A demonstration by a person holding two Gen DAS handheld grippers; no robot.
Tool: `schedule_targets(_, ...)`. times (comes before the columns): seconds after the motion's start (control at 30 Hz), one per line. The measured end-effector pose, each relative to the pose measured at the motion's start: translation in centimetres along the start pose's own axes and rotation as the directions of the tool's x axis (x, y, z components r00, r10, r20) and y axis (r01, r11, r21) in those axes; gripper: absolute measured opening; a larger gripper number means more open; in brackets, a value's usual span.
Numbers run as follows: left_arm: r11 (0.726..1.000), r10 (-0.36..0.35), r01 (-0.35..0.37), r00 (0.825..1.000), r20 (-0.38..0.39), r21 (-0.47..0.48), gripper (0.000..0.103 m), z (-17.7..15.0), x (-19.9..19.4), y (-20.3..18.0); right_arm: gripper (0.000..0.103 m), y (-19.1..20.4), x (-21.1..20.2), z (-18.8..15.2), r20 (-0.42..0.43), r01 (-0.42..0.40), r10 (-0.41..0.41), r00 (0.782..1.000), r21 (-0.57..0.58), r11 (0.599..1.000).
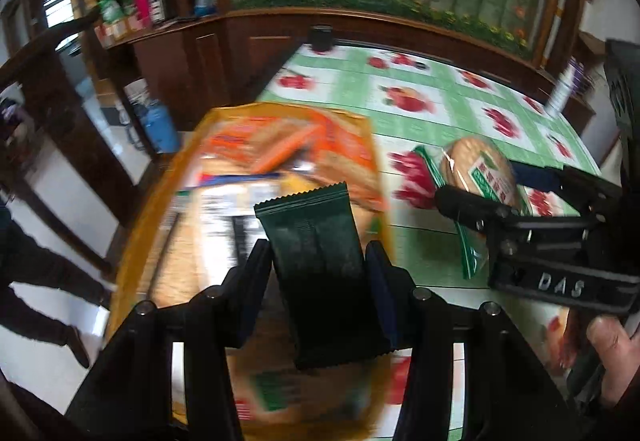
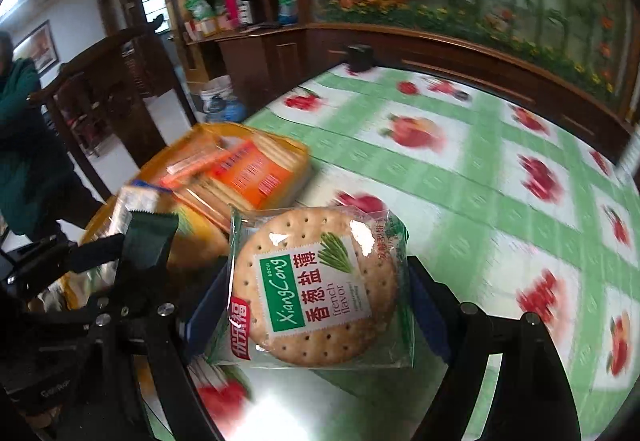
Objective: Organize snacks
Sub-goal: 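Carry both held packs over the foam box, then lower both packs into the foam box and open both grippers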
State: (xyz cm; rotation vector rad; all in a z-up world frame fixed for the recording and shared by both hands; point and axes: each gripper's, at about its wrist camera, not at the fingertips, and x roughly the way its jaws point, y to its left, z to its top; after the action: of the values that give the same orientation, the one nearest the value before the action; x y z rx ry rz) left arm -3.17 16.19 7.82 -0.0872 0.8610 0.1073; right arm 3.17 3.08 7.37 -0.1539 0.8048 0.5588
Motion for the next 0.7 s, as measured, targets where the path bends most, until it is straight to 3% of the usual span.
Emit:
schedule_targets(0.23,0.992,0.071,-0.072,0.997,-0.014,-0.099,0.05,0.2,-0.1,5.0,0.084,3.9,3.8,4.2,-0.001,-0.116,0.116,0.993,-0.051,0.992)
schedule_targets(0.53,0.99,0.039,-0.051,0.996,-0.086,-0.133,0.052,-0.1,0.3,6.2,0.088,8.1,7.2,4.2,-0.069,-0.168,0.16,0.985,-0.139,0.976)
schedule_targets(0.63,0.987,0.063,-0.076,0.994,-0.093,-0.141,0.065,-0.2,0.3,6.3,0.091,7.5,7.1,3.8,-0.082,-0.193,0.185,0.979,-0.109,0.975)
schedule_targets(0.67,0.986,0.057,-0.072,0.993,-0.099,-0.152,0.078,-0.3,0.4,6.5,0.091,7.2,6.7,3.8,-0.079,-0.213,0.206,0.975,-0.091,0.973)
schedule_targets(0.7,0.984,0.051,-0.068,0.993,-0.104,-0.165,0.083,-0.4,0.4,6.6,0.092,6.8,6.3,3.9,-0.07,-0.238,0.233,0.97,-0.074,0.969)
